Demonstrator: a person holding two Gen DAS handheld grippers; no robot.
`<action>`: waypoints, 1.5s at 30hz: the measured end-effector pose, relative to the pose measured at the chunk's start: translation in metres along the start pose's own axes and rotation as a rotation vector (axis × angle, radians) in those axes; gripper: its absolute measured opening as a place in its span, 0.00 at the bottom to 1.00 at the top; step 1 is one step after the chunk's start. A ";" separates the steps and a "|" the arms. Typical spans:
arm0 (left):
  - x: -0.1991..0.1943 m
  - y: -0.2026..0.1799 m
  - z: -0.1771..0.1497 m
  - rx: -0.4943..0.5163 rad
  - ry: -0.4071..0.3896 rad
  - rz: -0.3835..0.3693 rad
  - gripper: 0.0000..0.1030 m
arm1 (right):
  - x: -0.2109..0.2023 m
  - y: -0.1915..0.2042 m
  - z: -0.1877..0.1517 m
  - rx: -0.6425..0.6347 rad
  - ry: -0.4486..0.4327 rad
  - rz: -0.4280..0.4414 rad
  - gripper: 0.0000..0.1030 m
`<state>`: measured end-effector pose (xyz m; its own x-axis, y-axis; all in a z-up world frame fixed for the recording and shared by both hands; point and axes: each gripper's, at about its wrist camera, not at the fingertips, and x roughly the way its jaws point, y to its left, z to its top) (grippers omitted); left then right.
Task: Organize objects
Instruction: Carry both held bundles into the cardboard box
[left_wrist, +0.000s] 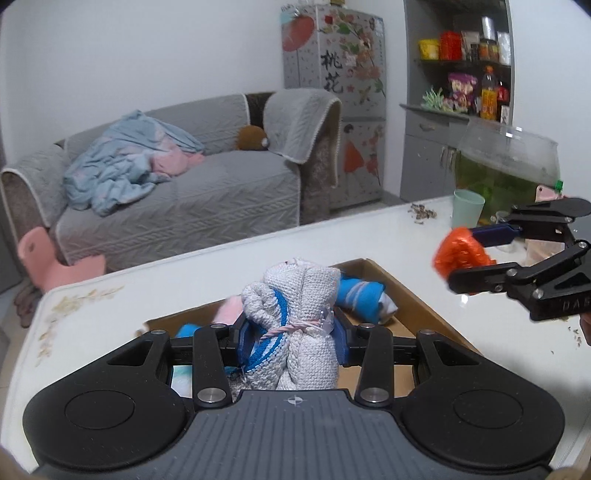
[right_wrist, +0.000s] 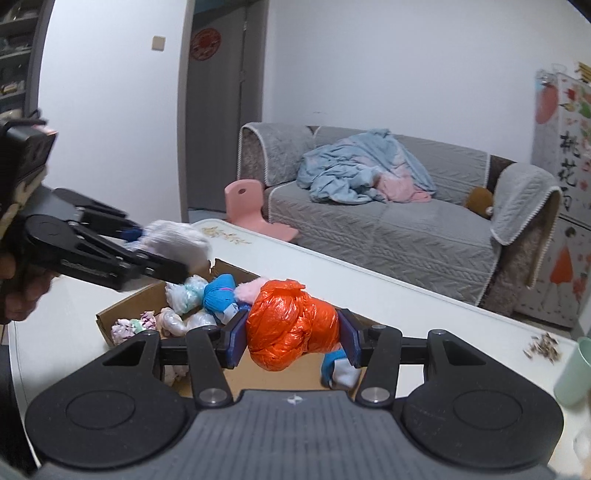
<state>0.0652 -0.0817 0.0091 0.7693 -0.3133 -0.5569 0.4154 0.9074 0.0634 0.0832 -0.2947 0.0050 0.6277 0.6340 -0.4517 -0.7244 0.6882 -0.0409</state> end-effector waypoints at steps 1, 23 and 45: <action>0.010 -0.002 0.001 -0.002 0.015 -0.006 0.47 | 0.007 -0.003 0.001 -0.002 0.010 0.012 0.46; 0.119 -0.007 -0.039 0.069 0.201 0.036 0.47 | 0.106 -0.010 -0.022 -0.132 0.245 0.095 0.46; 0.128 -0.006 -0.034 0.046 0.263 0.055 0.64 | 0.118 -0.019 -0.019 -0.120 0.315 0.123 0.52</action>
<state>0.1448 -0.1176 -0.0903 0.6409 -0.1752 -0.7474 0.4032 0.9053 0.1335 0.1655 -0.2400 -0.0645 0.4284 0.5573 -0.7113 -0.8292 0.5551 -0.0646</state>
